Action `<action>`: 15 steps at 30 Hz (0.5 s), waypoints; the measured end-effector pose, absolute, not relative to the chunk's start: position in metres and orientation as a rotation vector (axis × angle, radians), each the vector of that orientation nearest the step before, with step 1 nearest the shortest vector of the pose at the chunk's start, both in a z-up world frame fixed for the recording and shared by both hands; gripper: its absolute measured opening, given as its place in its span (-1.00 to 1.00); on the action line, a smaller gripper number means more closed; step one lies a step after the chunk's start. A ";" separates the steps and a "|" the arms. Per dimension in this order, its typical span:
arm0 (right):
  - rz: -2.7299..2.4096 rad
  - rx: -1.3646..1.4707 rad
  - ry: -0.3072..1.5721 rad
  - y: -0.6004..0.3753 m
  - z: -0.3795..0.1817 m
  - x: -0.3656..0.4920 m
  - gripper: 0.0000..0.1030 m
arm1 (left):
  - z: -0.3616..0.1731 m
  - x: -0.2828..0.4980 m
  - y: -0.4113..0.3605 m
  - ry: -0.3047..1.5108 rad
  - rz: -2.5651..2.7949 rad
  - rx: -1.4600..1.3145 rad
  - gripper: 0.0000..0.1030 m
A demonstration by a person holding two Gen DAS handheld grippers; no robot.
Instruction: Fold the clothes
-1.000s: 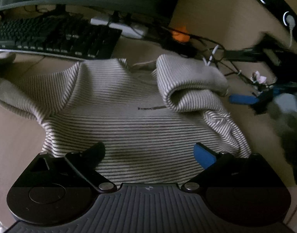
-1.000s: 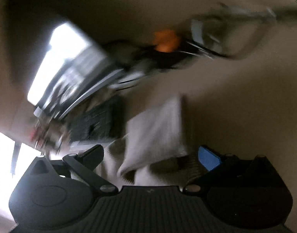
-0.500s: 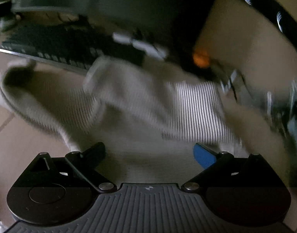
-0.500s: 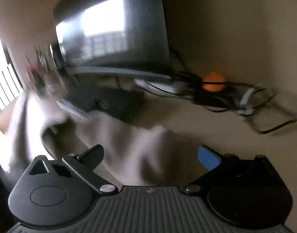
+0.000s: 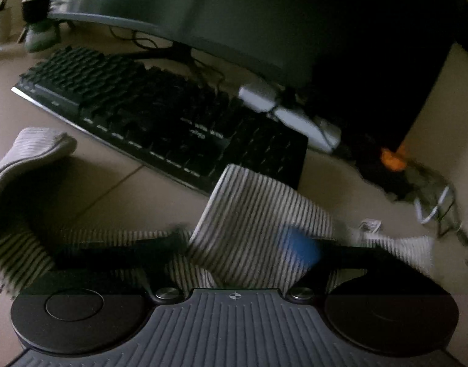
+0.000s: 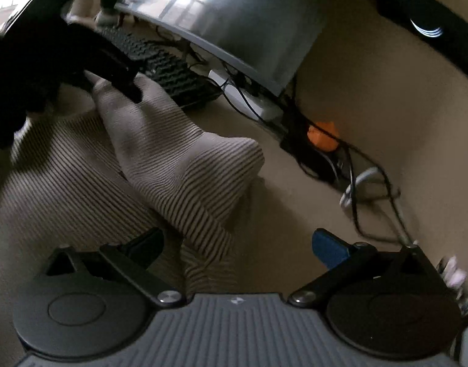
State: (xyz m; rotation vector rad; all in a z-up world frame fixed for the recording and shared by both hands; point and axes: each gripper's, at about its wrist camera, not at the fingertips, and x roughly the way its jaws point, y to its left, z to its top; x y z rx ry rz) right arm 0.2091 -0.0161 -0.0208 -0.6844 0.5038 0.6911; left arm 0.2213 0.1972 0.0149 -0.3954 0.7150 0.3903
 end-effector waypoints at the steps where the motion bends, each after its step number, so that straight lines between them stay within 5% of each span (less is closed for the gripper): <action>1: 0.684 -0.709 0.488 -0.012 -0.025 0.209 1.00 | 0.021 0.220 0.192 0.705 0.390 -0.359 -0.41; 2: 0.657 -0.734 0.463 -0.009 -0.027 0.211 1.00 | 0.028 0.218 0.186 0.693 0.386 -0.321 -0.78; 3: 0.606 -0.762 0.427 -0.009 -0.027 0.212 1.00 | 0.040 0.212 0.180 0.672 0.372 -0.293 -0.86; 7: 0.400 -0.765 0.340 -0.030 -0.020 0.228 1.00 | 0.075 0.178 0.144 0.605 0.319 -0.159 -0.86; 11: 0.418 -0.749 0.435 -0.051 -0.023 0.237 1.00 | 0.042 0.160 0.141 0.691 0.357 -0.169 -0.83; 13: 0.438 -0.751 0.474 -0.056 -0.028 0.239 1.00 | 0.029 0.150 0.156 0.718 0.343 -0.332 -0.62; 15: 0.440 -0.752 0.483 -0.060 -0.030 0.238 1.00 | 0.024 0.146 0.164 0.720 0.296 -0.454 0.27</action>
